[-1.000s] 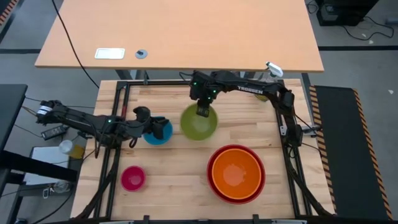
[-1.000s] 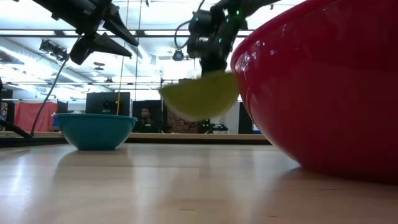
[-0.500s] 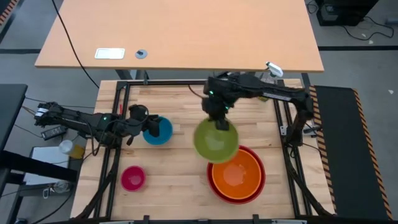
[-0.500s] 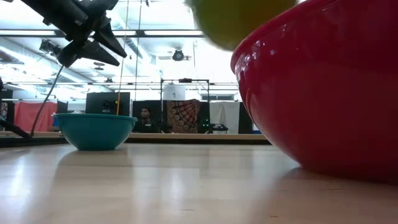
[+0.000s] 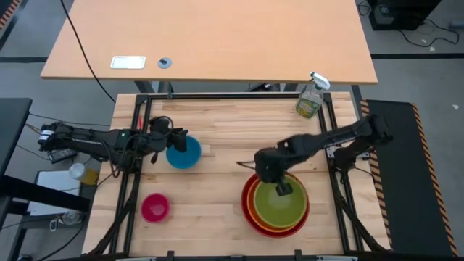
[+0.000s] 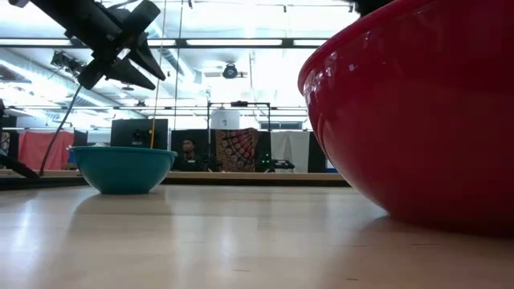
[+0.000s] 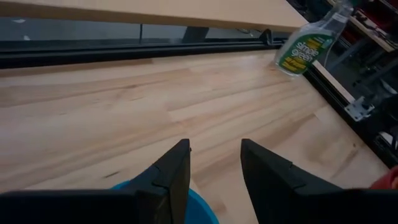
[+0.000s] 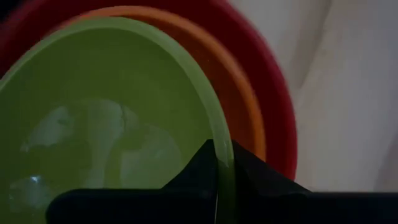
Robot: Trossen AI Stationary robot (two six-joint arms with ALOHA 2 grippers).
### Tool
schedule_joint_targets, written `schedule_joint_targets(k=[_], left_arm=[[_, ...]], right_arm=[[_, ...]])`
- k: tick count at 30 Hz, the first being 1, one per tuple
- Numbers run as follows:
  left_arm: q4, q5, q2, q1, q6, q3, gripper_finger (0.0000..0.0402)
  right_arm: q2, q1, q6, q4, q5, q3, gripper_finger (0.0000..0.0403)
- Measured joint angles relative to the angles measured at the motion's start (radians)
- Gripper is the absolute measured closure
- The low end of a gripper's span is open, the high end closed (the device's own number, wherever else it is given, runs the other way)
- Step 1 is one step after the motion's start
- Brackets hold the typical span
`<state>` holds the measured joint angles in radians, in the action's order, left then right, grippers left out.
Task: Nest bowls inside each other
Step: Stack the green bowl on top of the orange bowl, then stack the blue bowl on top of the green bowl
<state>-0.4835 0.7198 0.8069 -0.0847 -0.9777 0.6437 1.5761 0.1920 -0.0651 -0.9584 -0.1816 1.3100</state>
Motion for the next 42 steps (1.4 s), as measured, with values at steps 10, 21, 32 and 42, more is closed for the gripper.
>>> schedule_joint_targets(k=[10,21,32,42], left_arm=[[-0.124,-0.088,0.048,0.013,-0.033,0.001,0.0239],[-0.228,-0.284,0.170,0.113,-0.023,0.000,0.0189],[-0.323,-0.296,0.227,0.200,-0.018,0.001,0.0189],[-0.366,-0.341,0.300,0.270,0.028,-0.002,0.0189]], right_arm=[[0.025,0.038,0.164,0.115,0.052,-0.126,0.0350],[-0.003,0.018,0.221,0.113,-0.097,-0.089,0.0231],[-0.006,-0.056,0.221,-0.149,-0.204,0.192,0.0173],[-0.006,-0.125,0.132,-0.160,-0.119,0.342,0.0185]])
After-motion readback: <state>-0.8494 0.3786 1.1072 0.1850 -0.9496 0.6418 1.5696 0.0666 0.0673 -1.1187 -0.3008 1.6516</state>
